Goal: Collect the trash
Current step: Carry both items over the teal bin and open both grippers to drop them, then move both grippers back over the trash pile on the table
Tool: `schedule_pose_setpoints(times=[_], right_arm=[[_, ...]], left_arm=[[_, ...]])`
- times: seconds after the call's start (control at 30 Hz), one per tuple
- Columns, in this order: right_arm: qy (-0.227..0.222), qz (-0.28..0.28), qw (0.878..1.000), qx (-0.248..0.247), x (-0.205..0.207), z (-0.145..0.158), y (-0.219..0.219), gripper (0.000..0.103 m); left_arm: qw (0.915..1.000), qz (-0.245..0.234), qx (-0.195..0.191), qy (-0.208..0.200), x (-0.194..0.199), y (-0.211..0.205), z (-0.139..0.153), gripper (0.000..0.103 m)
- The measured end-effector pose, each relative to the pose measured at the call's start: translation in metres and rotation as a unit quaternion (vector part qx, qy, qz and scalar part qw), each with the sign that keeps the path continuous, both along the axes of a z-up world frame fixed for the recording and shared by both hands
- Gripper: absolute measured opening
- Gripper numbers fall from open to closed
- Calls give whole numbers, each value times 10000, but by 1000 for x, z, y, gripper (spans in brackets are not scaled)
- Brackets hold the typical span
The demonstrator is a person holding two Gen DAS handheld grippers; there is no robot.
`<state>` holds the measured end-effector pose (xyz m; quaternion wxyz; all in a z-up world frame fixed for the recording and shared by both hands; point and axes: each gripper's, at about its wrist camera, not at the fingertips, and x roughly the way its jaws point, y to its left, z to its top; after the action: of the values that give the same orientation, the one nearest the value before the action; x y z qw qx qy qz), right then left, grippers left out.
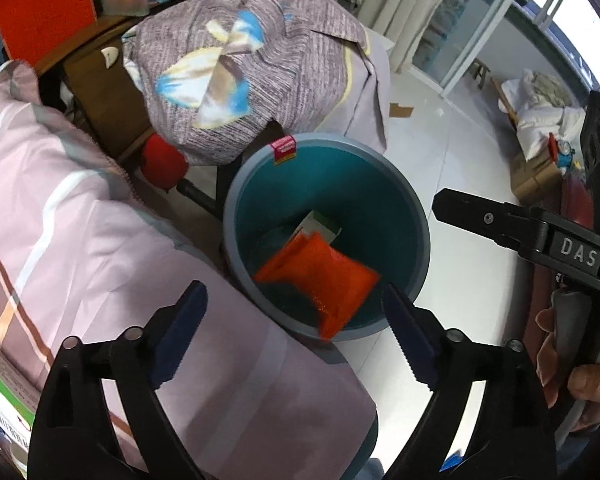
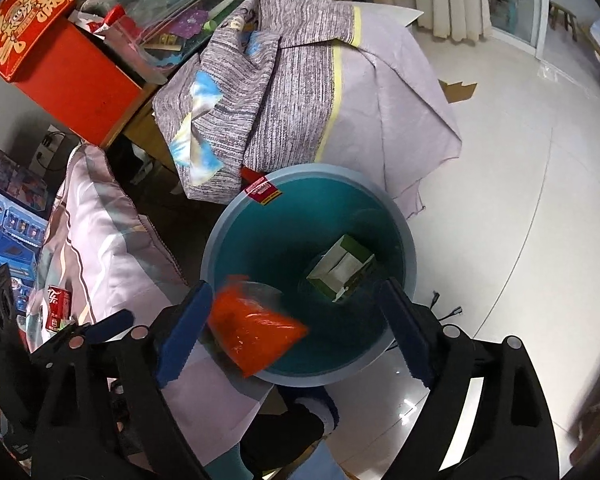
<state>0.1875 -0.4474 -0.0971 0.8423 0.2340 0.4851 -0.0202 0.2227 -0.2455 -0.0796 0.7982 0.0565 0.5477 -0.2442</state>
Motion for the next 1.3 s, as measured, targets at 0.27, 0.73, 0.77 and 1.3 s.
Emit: schedule_pose_setpoints(times=[0.27, 0.73, 0.77, 1.3], right_arm=[[158, -124, 9995, -259, -9, 8, 9, 87], [195, 450, 9966, -661, -37, 31, 81, 87], [148, 553, 9961, -673, -39, 32, 89, 87], [242, 1693, 9823, -769, -62, 37, 214, 87]], left_arm=[[9998, 183, -59, -22, -14, 22, 12, 95], [9974, 665, -152, -250, -58, 101, 37, 97], [9971, 698, -158, -266, -61, 108, 39, 97], [9817, 1803, -213, -582, -123, 260, 57, 97]])
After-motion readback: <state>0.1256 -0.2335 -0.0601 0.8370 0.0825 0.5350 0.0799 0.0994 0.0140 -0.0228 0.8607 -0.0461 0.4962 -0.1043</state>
